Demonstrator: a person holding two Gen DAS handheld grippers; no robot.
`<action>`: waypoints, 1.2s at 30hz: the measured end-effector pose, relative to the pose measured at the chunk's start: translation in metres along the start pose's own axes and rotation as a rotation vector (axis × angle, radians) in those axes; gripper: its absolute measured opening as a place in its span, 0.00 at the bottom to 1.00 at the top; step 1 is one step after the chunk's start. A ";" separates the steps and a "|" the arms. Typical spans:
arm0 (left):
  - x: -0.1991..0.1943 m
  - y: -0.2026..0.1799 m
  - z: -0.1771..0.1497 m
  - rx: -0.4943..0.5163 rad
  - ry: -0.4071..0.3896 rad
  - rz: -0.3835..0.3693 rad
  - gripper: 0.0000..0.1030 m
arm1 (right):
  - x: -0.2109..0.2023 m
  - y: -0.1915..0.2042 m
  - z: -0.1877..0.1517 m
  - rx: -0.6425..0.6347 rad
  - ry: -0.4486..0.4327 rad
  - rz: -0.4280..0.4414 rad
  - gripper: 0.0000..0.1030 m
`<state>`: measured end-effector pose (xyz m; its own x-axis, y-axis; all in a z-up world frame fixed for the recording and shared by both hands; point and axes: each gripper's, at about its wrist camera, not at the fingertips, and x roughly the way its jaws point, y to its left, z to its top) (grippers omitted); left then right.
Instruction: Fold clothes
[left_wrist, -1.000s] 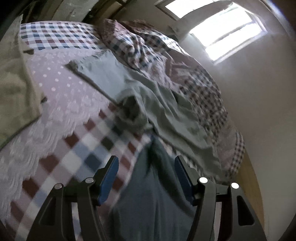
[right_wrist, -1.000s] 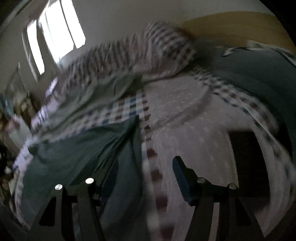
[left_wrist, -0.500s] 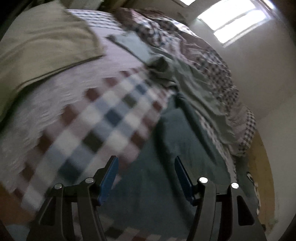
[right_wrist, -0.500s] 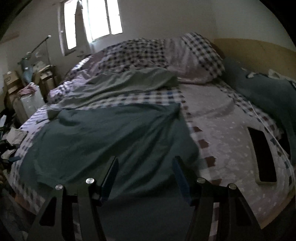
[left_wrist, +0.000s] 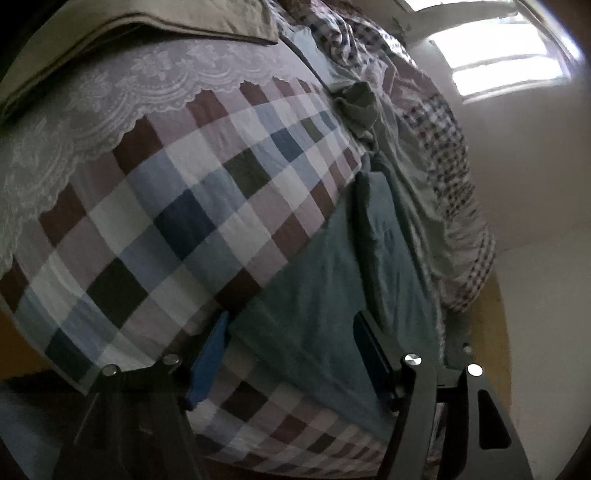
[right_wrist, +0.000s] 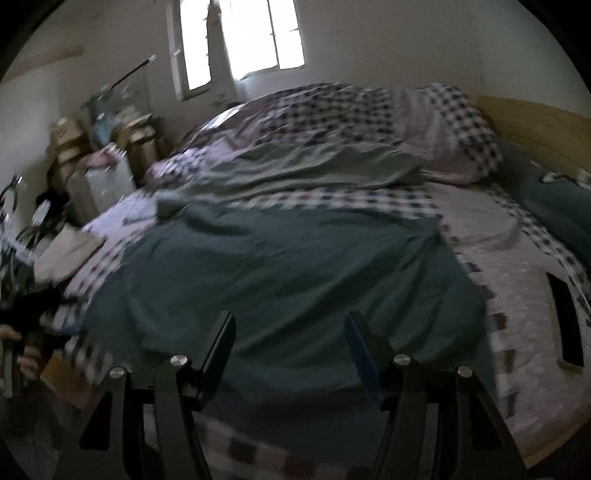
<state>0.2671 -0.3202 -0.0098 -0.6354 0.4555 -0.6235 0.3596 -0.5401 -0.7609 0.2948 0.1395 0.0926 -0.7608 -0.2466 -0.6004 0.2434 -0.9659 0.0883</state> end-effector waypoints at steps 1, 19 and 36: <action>0.001 0.004 -0.003 -0.030 0.004 -0.025 0.69 | 0.002 0.009 -0.001 -0.025 0.005 0.005 0.63; -0.009 0.028 0.002 -0.149 0.001 -0.197 0.64 | 0.042 0.144 -0.035 -0.454 0.068 0.025 0.64; -0.008 0.020 0.005 -0.154 0.011 -0.184 0.24 | 0.058 0.227 -0.061 -0.690 -0.019 0.070 0.74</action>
<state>0.2760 -0.3385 -0.0195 -0.6928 0.5442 -0.4731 0.3390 -0.3333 -0.8798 0.3424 -0.0895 0.0291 -0.7382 -0.3141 -0.5970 0.6147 -0.6779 -0.4033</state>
